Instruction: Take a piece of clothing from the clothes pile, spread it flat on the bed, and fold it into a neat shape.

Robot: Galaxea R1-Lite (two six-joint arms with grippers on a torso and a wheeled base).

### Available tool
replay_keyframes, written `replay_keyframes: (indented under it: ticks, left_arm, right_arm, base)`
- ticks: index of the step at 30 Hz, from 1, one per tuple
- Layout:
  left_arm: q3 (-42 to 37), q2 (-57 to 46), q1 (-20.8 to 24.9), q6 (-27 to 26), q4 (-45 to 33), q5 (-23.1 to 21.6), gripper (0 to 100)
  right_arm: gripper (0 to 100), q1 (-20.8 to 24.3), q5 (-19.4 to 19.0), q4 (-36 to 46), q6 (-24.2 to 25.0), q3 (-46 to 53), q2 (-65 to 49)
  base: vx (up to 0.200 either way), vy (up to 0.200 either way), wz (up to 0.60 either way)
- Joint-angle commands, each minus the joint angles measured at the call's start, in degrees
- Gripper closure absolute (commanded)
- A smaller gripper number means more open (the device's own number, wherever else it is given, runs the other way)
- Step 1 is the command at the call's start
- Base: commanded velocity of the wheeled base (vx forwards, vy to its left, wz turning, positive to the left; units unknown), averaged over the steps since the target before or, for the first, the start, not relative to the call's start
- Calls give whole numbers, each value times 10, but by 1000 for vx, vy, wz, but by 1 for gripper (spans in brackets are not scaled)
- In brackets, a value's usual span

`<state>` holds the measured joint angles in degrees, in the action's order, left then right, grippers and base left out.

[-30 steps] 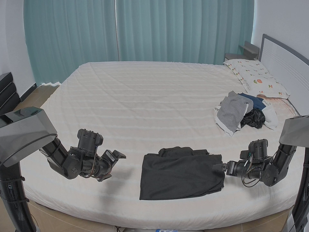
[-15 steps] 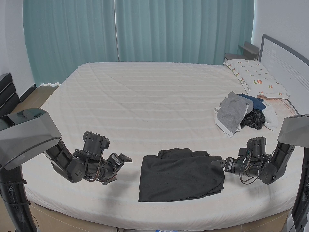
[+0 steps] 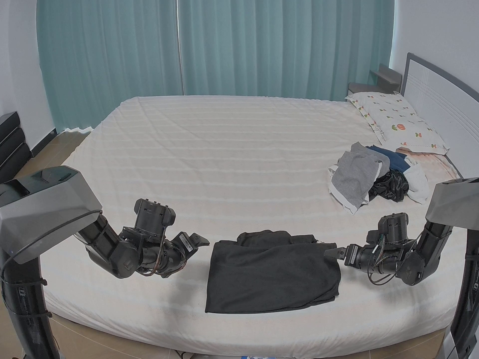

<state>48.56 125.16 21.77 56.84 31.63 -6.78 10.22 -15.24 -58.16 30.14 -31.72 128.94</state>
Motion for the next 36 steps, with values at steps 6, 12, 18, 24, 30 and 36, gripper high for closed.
replay_keyframes:
  ticks: [6, 12, 18, 24, 30, 36]
  left_arm:
    - [93, 98, 27, -98, 5, 9, 0]
    - [177, 142, 36, -113, 4, 18, 0]
    - [212, 179, 44, -117, 4, 55, 0]
    - [251, 206, 45, -116, -1, 86, 100]
    - [255, 206, 43, -105, 4, 94, 100]
    - [262, 207, 43, -87, 5, 118, 100]
  right_arm:
    - [0, 12, 10, 3, 21, -50, 48]
    - [0, 14, 16, 2, 26, -68, 59]
    - [0, 13, 16, 3, 64, -96, 67]
    - [0, 21, 18, 4, 66, -118, 83]
    - [0, 24, 23, 4, 67, -136, 98]
    - [100, 30, 35, 1, 69, -147, 111]
  base:
    - [0, 0, 0]
    - [0, 0, 0]
    - [0, 0, 0]
    - [0, 0, 0]
    - [0, 0, 0]
    - [0, 0, 0]
